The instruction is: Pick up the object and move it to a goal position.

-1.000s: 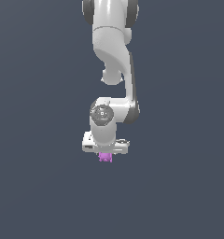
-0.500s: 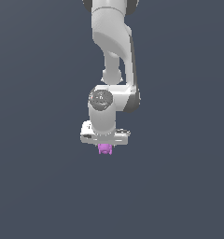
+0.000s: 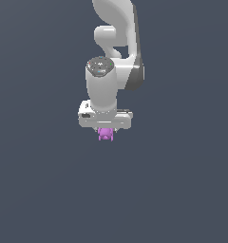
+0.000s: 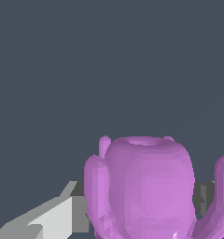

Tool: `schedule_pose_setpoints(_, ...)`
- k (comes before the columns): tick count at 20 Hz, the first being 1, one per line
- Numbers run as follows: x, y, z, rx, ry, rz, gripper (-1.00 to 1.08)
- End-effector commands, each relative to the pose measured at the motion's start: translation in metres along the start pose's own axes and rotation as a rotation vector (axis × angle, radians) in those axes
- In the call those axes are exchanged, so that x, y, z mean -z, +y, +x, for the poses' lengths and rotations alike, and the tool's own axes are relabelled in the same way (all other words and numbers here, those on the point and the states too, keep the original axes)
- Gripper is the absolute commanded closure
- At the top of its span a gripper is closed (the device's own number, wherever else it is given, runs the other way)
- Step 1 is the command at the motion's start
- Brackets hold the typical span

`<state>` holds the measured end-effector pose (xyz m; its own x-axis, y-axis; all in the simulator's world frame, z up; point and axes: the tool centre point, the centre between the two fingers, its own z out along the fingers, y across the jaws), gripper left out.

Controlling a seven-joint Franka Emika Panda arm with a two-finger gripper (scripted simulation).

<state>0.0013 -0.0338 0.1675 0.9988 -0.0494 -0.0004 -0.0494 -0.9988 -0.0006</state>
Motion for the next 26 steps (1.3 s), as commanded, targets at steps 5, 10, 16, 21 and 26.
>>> schedule_pose_setpoints(5,0.058,0.004,-0.03,0.0,0.0,0.0,1.08)
schedule_pose_setpoints(10,0.102,0.007,-0.051,0.0,0.0,0.0,1.08)
schedule_pose_setpoints(16,0.143,0.009,-0.07,0.0,0.0,-0.001,1.08)
schedule_pose_setpoints(21,0.165,0.011,-0.079,0.0,0.0,-0.001,1.08)
schedule_pose_setpoints(26,0.172,0.011,-0.082,0.0,0.0,-0.001,1.08)
